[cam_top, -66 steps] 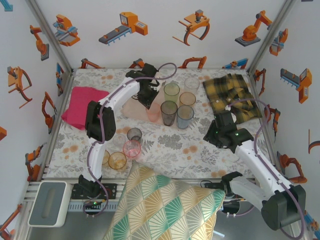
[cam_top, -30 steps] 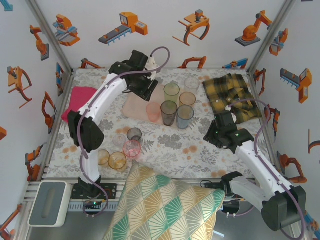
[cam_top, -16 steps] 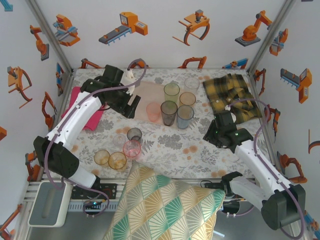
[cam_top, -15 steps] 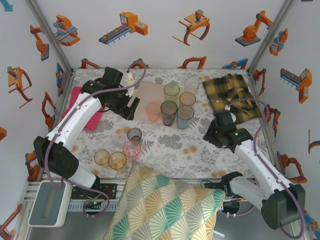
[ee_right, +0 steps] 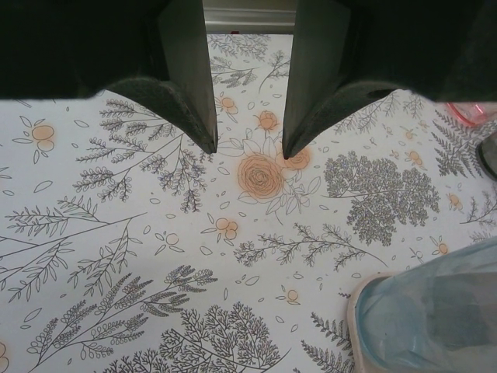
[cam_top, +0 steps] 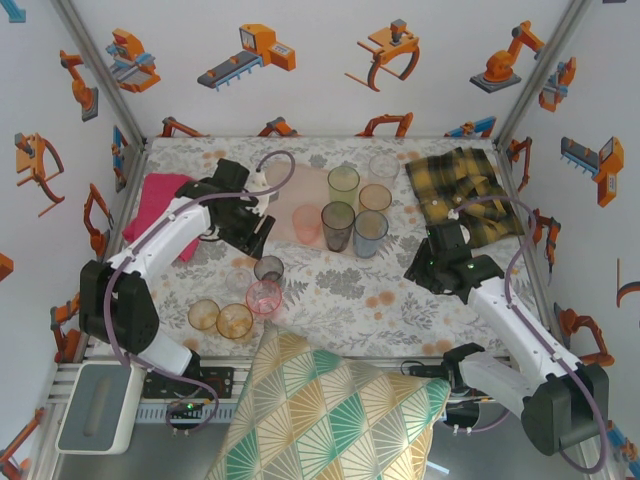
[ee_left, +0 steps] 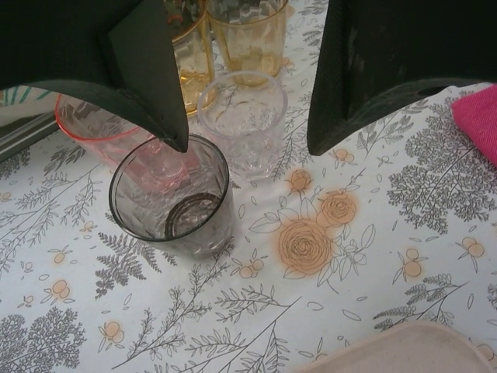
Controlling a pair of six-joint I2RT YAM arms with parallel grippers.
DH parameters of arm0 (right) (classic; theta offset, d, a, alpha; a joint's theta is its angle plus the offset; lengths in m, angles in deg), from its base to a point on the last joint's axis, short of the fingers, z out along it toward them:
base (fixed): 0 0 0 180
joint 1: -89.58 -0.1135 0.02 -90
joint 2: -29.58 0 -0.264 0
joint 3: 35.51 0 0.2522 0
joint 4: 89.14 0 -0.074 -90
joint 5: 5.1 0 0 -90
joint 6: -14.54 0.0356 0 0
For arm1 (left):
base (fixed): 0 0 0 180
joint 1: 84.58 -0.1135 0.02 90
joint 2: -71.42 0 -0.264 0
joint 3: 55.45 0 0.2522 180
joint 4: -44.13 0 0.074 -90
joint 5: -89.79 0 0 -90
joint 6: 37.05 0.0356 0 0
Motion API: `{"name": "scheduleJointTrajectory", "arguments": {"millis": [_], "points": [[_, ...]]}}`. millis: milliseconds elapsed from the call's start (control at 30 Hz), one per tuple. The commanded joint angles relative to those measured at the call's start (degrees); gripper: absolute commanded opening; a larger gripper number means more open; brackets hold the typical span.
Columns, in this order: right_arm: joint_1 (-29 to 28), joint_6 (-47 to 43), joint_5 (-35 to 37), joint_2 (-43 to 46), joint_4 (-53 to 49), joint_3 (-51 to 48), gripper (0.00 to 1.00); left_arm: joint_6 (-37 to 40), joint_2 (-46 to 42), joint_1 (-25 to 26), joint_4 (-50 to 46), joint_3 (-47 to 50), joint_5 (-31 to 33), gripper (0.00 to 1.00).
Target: Place the glasses into the tray
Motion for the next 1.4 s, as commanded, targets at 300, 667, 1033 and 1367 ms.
{"name": "scheduleJointTrajectory", "arguments": {"millis": [300, 667, 1033, 1367], "points": [[0.4, 1.5, 0.6, 1.8, -0.9, -0.5, 0.40, 1.5, 2.7, 1.6, 2.6, 2.6, -3.4, 0.56], [0.5, 1.4, 0.5, 1.2, -0.5, -0.4, 0.40, 1.9, 4.8, 2.7, 4.1, 4.6, -1.8, 0.49], [0.5, 1.6, 0.6, 1.2, -0.4, -0.9, 0.40, 1.5, 7.1, 3.4, 5.5, 4.5, -0.2, 0.40], [0.4, 1.6, 0.6, 1.3, -0.4, -1.1, 0.40, 1.0, 7.3, 3.7, 6.3, 4.6, 1.8, 0.27]]}}
